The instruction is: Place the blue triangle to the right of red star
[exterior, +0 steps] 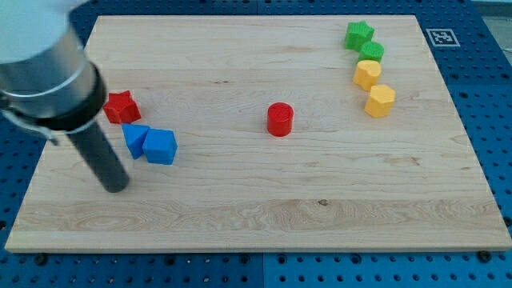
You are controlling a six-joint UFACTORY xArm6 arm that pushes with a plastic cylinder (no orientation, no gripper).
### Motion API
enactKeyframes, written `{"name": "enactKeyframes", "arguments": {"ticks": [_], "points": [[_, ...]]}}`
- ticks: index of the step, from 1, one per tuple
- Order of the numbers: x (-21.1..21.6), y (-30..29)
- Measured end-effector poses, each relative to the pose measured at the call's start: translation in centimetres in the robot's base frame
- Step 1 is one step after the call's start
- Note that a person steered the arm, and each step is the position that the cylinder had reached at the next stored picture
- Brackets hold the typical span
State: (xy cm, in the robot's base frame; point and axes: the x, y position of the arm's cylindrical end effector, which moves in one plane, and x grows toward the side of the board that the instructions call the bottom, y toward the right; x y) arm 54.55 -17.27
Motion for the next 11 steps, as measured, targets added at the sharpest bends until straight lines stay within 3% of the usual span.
{"name": "enactKeyframes", "arguments": {"ticks": [7, 8, 9, 11], "points": [[-9.0, -0.7], [-6.7, -0.6], [-0.5, -0.1], [1.5, 8.1]]}}
